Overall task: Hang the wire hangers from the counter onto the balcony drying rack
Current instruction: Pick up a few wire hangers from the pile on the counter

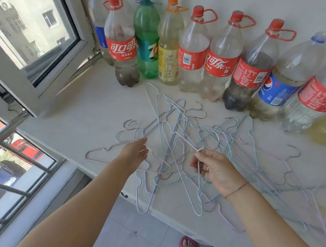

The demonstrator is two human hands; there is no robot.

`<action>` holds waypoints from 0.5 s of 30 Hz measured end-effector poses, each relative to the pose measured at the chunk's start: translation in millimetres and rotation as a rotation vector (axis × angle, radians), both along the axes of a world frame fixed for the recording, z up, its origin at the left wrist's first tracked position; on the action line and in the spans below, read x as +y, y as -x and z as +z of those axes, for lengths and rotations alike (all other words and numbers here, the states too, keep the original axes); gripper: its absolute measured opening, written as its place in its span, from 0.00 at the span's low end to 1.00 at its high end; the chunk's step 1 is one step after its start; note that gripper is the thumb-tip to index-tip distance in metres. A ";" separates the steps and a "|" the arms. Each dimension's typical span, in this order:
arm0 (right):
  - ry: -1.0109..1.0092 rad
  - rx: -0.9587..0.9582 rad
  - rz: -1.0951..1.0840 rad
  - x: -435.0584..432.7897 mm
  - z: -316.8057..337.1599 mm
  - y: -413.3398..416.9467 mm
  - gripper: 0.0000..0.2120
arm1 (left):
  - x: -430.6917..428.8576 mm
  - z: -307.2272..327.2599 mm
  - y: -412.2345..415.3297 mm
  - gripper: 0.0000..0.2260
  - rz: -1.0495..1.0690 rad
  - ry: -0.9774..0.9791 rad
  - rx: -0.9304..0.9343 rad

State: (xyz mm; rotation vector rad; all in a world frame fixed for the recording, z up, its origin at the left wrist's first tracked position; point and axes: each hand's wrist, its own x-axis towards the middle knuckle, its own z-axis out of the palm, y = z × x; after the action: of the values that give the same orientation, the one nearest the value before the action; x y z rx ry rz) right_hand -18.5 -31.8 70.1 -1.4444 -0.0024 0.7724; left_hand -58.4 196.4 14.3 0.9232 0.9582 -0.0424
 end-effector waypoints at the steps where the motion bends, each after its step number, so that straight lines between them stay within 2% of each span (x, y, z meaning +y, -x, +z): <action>1: -0.018 0.016 0.000 -0.4 -0.4 -2.6 0.09 | -0.5 -3.4 -3.7 0.04 0.004 -0.003 0.024; 6: -0.076 0.065 -0.022 -0.6 -4.0 -15.0 0.07 | -3.3 -15.9 -15.8 0.02 0.018 0.026 0.063; 9: -0.102 0.081 -0.040 -1.1 -4.7 -20.0 0.07 | -1.7 -19.0 -22.7 0.10 0.054 0.060 0.083; 15: -0.089 0.090 -0.027 -2.3 -5.0 -24.5 0.08 | 1.4 -17.8 -28.6 0.08 0.106 0.135 0.075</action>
State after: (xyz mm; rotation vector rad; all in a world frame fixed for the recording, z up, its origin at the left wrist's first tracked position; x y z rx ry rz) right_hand 6.0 -34.1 65.1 -1.3223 0.0511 0.8052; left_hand -29.8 197.8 -3.5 0.7499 1.0596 -0.0519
